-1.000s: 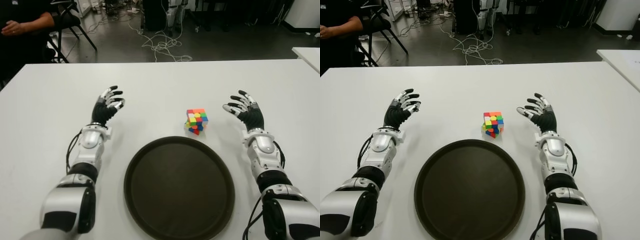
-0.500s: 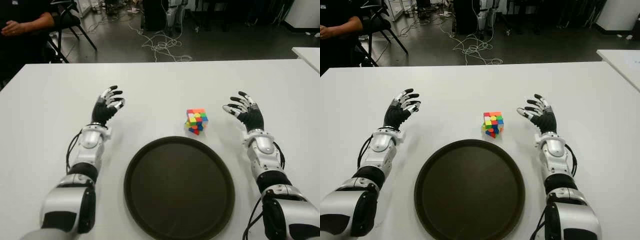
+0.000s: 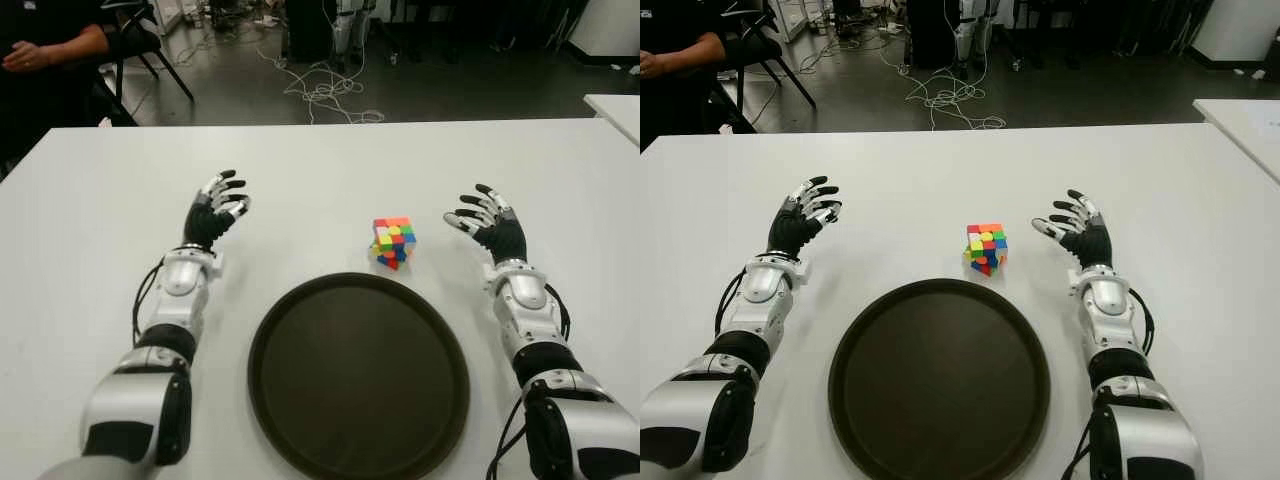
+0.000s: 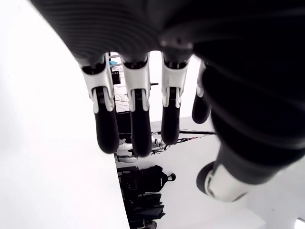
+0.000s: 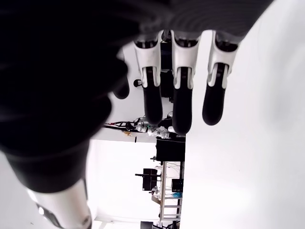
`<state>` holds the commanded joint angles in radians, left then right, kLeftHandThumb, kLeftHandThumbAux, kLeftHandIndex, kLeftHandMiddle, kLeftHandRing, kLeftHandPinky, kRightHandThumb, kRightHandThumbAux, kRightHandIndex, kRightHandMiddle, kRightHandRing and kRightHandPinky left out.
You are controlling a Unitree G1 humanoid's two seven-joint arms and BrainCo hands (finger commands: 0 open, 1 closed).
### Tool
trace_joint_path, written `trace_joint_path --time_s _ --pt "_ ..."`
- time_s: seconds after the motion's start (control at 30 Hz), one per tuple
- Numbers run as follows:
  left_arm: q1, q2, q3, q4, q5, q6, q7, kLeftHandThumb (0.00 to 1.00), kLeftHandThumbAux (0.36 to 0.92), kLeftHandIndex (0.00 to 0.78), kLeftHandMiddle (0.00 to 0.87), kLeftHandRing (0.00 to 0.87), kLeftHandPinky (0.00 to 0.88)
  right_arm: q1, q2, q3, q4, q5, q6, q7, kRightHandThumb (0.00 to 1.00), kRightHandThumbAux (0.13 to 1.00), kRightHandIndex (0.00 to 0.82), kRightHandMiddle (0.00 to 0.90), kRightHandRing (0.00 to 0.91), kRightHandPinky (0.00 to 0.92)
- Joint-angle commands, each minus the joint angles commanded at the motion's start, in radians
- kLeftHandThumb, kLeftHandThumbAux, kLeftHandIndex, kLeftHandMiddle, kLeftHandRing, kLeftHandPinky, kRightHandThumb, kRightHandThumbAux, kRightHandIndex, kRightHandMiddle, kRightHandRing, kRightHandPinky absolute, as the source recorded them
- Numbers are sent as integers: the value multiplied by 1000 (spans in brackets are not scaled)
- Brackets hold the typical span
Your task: Pick up the Rubik's Cube and put it in the plate
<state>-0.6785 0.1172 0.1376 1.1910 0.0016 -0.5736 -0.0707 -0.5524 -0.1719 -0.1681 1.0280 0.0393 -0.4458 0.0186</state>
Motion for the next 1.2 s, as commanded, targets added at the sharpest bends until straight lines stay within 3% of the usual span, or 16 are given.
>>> trace_joint_path --time_s 0.2,0.57,0.77,1.2 --pt "-1 -2 -2 0 3 1 7 33 788 183 248 277 344 2 -11 25 16 -43 -69 -22 41 776 180 287 311 342" --pt "-2 -3 -5 2 6 9 17 26 762 178 248 279 346 -63 -58 39 -2 -83 -131 -34 15 703 179 275 302 326" --pt "-2 -3 0 6 -3 9 2 18 753 175 247 281 350 -45 -77 64 -155 -132 -131 -83 1 668 178 262 286 306" --pt "-2 -5 2 3 -2 10 12 26 784 185 258 285 349 -83 -83 131 -196 -266 -164 -209 0 725 178 252 259 270"
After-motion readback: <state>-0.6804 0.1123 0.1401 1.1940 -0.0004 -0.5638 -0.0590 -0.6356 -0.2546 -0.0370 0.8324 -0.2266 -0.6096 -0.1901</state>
